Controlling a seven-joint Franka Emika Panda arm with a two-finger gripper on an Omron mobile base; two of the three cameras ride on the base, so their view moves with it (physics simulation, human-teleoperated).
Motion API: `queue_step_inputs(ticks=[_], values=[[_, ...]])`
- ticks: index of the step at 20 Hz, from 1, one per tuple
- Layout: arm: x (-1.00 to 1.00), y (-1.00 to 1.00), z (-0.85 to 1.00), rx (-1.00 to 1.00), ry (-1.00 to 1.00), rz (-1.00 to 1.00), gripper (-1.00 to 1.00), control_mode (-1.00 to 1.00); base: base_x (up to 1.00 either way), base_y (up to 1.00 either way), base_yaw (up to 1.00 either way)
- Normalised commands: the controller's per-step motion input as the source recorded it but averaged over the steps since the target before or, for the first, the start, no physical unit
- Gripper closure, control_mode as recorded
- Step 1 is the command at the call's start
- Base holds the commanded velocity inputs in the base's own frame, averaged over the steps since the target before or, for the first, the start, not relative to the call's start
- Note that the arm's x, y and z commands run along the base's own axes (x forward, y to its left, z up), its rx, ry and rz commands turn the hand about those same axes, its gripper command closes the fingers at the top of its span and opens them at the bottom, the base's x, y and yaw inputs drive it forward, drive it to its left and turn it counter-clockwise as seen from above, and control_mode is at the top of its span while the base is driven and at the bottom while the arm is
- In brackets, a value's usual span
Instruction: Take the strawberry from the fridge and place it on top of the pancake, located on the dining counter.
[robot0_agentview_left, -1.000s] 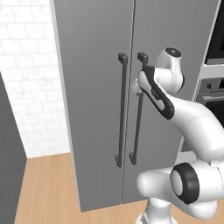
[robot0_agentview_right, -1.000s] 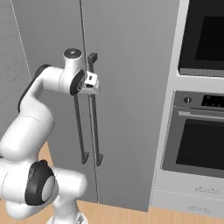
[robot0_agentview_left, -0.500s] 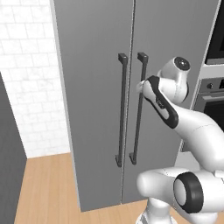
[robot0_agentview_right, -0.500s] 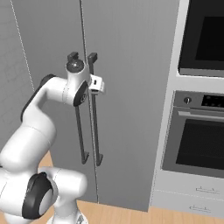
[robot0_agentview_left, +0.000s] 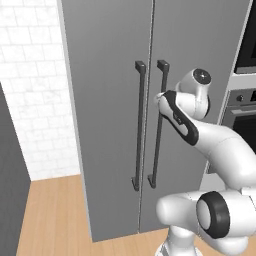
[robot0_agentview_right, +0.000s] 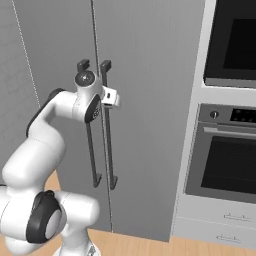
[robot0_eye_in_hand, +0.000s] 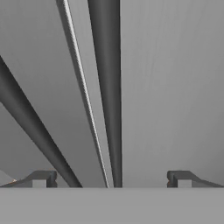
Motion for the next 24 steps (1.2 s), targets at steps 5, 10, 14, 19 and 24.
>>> queue_step_inputs(ticks=[5, 10, 14, 19, 24], values=[[0.21, 0.00, 0.00, 0.00, 0.00, -0.04, -1.00, -1.00, 0.00, 0.00, 0.00], [0.36, 0.00, 0.00, 0.00, 0.00, -0.02, -1.00, -1.00, 0.00, 0.00, 0.00], [0.26, 0.00, -0.03, 0.00, 0.00, 0.00, -1.00, -1.00, 0.00, 0.00, 0.00], [0.29, 0.00, -0.10, 0.00, 0.00, 0.00, -1.00, -1.00, 0.00, 0.00, 0.00], [0.30, 0.00, -0.09, 0.00, 0.00, -0.01, -1.00, -1.00, 0.00, 0.00, 0.00]])
